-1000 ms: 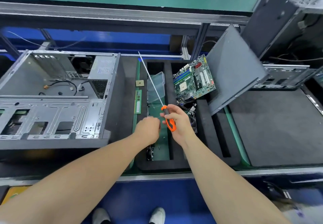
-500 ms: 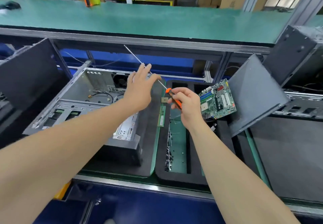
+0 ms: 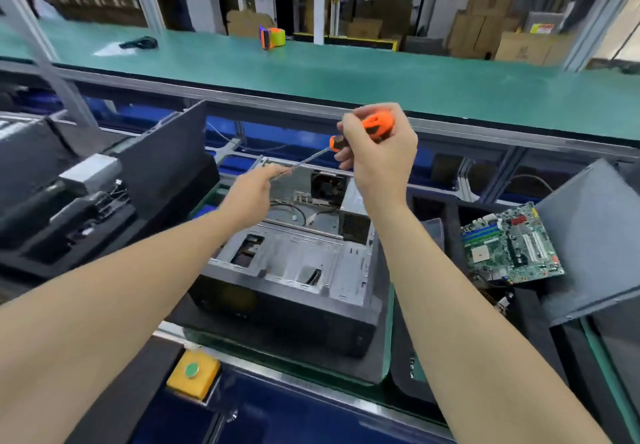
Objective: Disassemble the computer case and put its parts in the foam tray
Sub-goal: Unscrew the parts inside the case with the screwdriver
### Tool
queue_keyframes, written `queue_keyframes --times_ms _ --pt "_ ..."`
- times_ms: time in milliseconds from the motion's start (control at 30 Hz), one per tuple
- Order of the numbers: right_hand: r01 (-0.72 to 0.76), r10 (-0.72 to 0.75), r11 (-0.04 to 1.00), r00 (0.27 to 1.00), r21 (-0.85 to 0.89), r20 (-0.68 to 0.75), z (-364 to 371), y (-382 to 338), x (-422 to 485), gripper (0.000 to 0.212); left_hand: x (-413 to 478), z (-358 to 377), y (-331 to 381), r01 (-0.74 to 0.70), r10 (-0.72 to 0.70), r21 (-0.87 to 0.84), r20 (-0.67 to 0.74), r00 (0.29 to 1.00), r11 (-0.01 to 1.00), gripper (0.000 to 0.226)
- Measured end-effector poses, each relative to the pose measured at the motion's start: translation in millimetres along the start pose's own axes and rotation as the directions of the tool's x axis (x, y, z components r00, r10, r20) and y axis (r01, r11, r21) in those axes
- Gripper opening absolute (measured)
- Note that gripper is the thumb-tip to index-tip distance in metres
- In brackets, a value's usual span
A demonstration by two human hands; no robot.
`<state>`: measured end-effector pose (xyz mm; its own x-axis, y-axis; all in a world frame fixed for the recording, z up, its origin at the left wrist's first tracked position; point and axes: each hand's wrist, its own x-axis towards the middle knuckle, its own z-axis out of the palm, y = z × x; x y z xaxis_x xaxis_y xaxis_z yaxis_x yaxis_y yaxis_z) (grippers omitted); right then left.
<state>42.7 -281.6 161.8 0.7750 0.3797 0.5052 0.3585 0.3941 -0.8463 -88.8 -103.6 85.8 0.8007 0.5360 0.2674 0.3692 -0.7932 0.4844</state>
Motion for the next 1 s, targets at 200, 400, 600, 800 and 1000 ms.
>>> queue_keyframes --times_ms 200,400,600,800,1000 --pt "0.318 -0.306 0.923 0.948 -0.218 0.087 98 -32 3 0.024 -17 -39 -76 -0.068 0.05 0.037 0.35 0.936 0.997 0.046" --pt "0.392 -0.353 0.864 0.919 -0.315 0.175 178 -39 3 0.028 -14 -62 -122 -0.205 0.197 -0.042 0.515 0.834 0.978 0.037" --pt "0.409 -0.35 0.83 0.911 -0.38 0.216 218 -33 -3 0.027 -9 -68 -153 -0.228 0.271 -0.146 0.522 0.809 0.963 0.028" --pt "0.409 -0.334 0.815 0.91 -0.411 0.244 234 -26 -5 0.025 -4 -67 -164 -0.264 0.326 -0.191 0.527 0.785 0.945 0.022" --pt "0.391 -0.311 0.827 0.917 -0.404 0.251 237 -20 2 0.027 1 -68 -167 -0.299 0.351 -0.186 0.56 0.751 0.936 0.032"
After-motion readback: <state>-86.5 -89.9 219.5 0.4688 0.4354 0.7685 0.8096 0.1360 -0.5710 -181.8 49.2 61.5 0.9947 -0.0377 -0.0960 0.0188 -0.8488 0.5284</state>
